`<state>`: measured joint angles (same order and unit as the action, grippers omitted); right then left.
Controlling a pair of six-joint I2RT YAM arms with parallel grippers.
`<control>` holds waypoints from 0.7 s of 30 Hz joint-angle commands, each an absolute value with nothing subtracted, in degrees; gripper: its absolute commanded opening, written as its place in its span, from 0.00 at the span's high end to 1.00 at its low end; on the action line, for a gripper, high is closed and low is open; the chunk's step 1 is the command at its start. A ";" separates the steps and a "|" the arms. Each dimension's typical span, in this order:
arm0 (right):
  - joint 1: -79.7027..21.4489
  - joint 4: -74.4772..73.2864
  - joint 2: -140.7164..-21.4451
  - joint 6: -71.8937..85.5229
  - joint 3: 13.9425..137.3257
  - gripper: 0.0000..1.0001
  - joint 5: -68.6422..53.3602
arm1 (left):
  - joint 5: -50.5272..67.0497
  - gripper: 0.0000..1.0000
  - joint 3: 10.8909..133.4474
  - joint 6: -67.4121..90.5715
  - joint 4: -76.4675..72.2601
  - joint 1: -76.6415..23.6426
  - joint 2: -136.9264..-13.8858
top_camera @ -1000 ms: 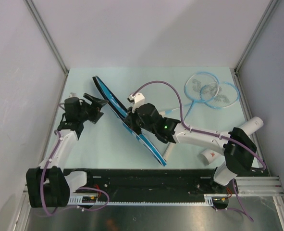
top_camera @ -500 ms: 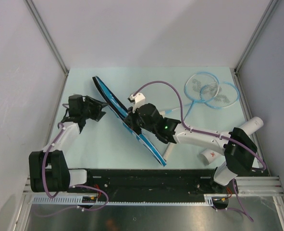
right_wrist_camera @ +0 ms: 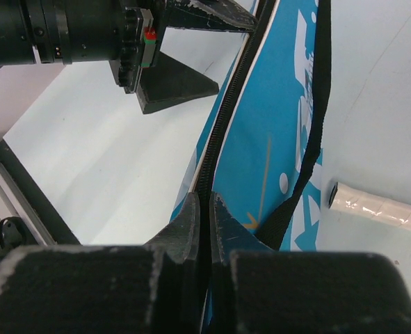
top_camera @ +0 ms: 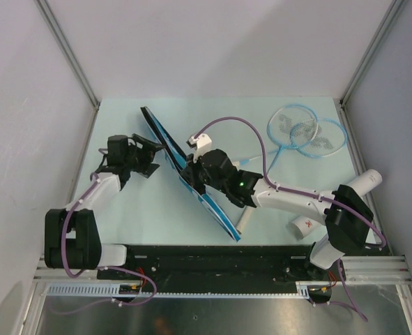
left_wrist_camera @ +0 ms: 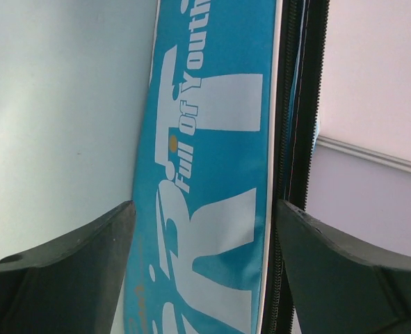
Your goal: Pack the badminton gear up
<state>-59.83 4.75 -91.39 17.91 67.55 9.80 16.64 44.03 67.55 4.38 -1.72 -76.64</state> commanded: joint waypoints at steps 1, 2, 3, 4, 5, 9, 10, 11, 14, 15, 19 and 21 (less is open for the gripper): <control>-59.68 7.29 -90.09 17.75 67.50 1.00 9.49 | 16.52 0.14 44.83 69.26 2.64 -4.13 -76.82; -59.68 7.29 -90.09 17.75 67.50 1.00 9.41 | 16.00 0.15 44.65 69.26 2.55 -4.48 -76.82; -59.59 7.21 -90.09 17.75 67.50 1.00 9.49 | 15.91 0.19 44.47 69.43 2.46 -4.92 -76.99; -59.68 7.38 -90.17 17.67 67.50 1.00 9.41 | 16.08 0.19 44.12 69.69 2.46 -5.10 -77.08; -59.68 7.30 -90.26 17.67 67.50 1.00 9.49 | 16.26 0.19 44.03 69.87 2.29 -5.10 -77.25; -59.68 6.86 -90.09 17.58 67.50 1.00 9.67 | 16.35 0.12 43.33 69.52 2.11 -5.36 -75.15; -59.59 6.77 -90.17 17.58 67.50 1.00 9.75 | 16.17 0.09 42.98 69.26 2.11 -5.36 -73.49; -59.59 6.77 -90.09 17.58 67.50 1.00 9.76 | 16.08 0.06 42.80 69.26 2.11 -5.36 -72.61; -59.50 7.12 -90.26 17.58 67.50 1.00 9.58 | 17.14 0.12 42.19 69.78 2.02 -5.54 -70.14; -59.50 7.47 -90.26 17.58 67.59 1.00 9.49 | 17.49 0.15 41.84 70.05 2.11 -5.62 -69.88; -59.24 7.73 -90.44 17.84 67.50 1.00 9.05 | 18.37 0.28 39.21 72.24 2.20 -5.89 -67.51; -59.15 7.47 -90.26 17.93 67.50 1.00 9.23 | 18.46 0.32 38.41 72.51 2.20 -5.98 -65.92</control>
<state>-59.46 4.89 -91.39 17.91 67.48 9.56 17.21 40.40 70.59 3.05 -5.54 -69.14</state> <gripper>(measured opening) 0.033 0.716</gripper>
